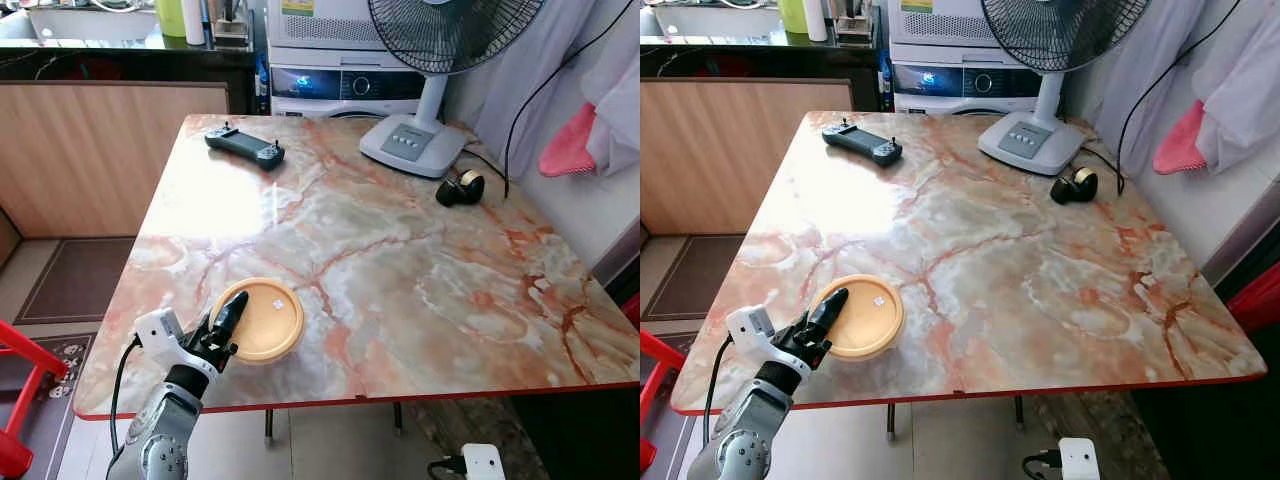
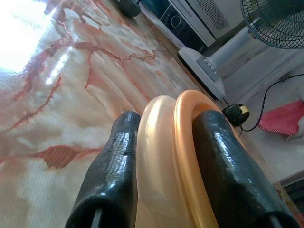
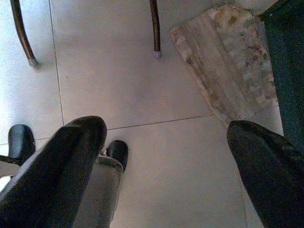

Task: Restocking fridge

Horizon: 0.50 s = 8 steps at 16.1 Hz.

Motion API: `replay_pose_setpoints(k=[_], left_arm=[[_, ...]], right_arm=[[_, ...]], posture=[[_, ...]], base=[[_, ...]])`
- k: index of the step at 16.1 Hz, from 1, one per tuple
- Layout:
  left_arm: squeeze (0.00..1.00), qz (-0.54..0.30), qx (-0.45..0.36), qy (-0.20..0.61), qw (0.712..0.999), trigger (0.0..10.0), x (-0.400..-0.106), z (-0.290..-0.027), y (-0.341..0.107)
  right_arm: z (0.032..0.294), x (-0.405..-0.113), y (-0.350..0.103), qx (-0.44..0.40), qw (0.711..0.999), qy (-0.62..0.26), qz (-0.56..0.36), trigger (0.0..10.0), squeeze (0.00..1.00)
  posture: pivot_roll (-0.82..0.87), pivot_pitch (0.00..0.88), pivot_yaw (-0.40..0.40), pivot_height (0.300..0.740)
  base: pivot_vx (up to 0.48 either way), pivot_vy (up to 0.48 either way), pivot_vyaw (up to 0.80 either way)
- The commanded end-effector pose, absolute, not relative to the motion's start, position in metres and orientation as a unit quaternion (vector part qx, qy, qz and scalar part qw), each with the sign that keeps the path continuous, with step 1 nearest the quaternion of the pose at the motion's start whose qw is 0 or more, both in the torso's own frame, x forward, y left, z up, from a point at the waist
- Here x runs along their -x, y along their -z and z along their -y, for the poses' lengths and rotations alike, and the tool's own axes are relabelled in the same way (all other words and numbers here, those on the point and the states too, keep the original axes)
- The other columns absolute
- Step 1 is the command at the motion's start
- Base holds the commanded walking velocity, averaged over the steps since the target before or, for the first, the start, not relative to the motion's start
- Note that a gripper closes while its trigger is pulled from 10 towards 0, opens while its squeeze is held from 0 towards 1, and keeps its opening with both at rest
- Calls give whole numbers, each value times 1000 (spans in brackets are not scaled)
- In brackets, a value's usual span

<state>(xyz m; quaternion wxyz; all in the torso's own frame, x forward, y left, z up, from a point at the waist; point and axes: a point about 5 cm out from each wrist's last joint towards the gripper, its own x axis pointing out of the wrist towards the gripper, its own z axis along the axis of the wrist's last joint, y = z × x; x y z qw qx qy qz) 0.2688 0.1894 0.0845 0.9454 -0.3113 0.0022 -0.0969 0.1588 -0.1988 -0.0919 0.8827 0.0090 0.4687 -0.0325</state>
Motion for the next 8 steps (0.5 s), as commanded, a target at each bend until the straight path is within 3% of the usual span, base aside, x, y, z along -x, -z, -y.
replay_pose_setpoints(k=[1, 8], left_arm=[[0, -8, 309, 87, 947, 0, -269, -189, -83], [0, 26, 288, 91, 953, 0, -272, -192, -106]], right_arm=[[203, -158, 92, -3, 880, 33, -473, 10000, 0], [198, -159, 92, -8, 881, 33, -472, 10000, 0]], posture=[[90, 30, -113, 740], [102, 24, -94, 740]], base=[[0, 0, 0], [0, 0, 0]])
